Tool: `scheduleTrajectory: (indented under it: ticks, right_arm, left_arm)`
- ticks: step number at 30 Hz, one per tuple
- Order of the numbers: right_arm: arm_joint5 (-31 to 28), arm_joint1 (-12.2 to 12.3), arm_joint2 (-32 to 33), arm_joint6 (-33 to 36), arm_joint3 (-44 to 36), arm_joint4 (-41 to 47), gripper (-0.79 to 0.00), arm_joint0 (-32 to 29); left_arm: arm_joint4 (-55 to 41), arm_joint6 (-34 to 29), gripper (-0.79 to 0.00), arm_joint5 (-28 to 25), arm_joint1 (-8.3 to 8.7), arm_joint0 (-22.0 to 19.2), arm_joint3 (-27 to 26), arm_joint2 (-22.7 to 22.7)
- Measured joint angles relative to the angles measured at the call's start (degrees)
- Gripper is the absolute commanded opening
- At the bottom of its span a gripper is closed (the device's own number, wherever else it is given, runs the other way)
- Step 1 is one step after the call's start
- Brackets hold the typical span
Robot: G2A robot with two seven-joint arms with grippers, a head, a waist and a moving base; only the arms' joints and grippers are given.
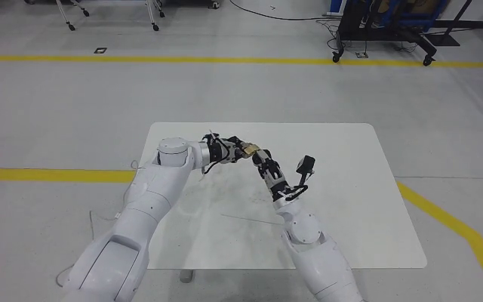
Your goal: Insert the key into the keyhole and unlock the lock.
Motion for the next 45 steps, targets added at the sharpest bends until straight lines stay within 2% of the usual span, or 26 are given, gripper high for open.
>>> scheduleTrajectory:
  ticks: [8, 10, 12, 13, 14, 17, 18, 21, 28, 33, 40, 45]
  right_arm:
    - [0.19, 0.00, 0.02, 0.22, -0.10, 0.24, 0.000, -0.08]
    - [1.10, 0.20, 0.56, 3.73, -0.93, 4.06, 0.000, -0.73]
    - [2.54, 0.63, 1.96, 9.81, -1.71, 9.76, -0.397, -1.37]
    - [4.12, 0.97, 3.04, 14.34, -1.90, 13.40, -0.443, -1.62]
    - [5.51, 1.22, 3.82, 17.68, -1.90, 15.88, -0.523, -1.64]
    - [10.34, 1.91, 6.11, 26.55, -1.12, 22.44, -0.643, -1.15]
    - [11.75, 2.06, 6.57, 28.40, -0.76, 23.94, -0.662, -0.88]
    - [15.20, 2.45, 7.59, 32.05, 0.53, 26.87, -0.668, 0.53]
    - [16.20, 2.61, 6.92, 31.97, 2.90, 28.46, -0.693, 2.94]
    - [16.62, 2.76, 6.84, 31.74, 3.91, 29.99, -0.776, 3.99]
    - [17.07, 2.99, 6.95, 30.99, 4.58, 31.61, -0.702, 4.62]
    - [17.19, 3.16, 6.72, 30.65, 4.69, 32.00, -0.576, 4.82]
  left_arm:
    - [0.30, 4.06, -0.785, -4.42, 0.04, 0.80, -1.48, -0.70]
    - [0.30, 5.02, -0.785, -6.46, 0.18, 1.34, -2.26, -1.21]
    - [0.60, 5.53, -0.785, -8.10, 0.32, 1.88, -3.10, -1.52]
    - [0.63, 5.43, -0.785, -8.78, 0.41, 2.22, -3.65, -1.71]
    - [0.76, 5.42, -0.785, -9.22, 0.48, 2.41, -4.01, -1.84]
    - [2.96, 6.59, -0.785, -11.37, 0.76, 2.88, -5.46, -1.78]
    - [3.57, 6.93, -0.785, -11.99, 0.83, 3.13, -6.00, -1.73]
    - [4.42, 6.27, -0.785, -13.02, 1.08, 3.96, -7.51, -1.86]
    - [6.01, 4.66, -0.785, -13.38, 1.53, 4.86, -9.42, -1.95]
    - [6.84, 3.96, -0.785, -13.47, 1.75, 5.19, -10.25, -1.93]
    - [7.12, 3.72, -0.785, -13.36, 1.89, 5.41, -10.81, -1.99]
    - [7.15, 3.55, -0.785, -13.34, 1.93, 5.50, -11.03, -1.98]
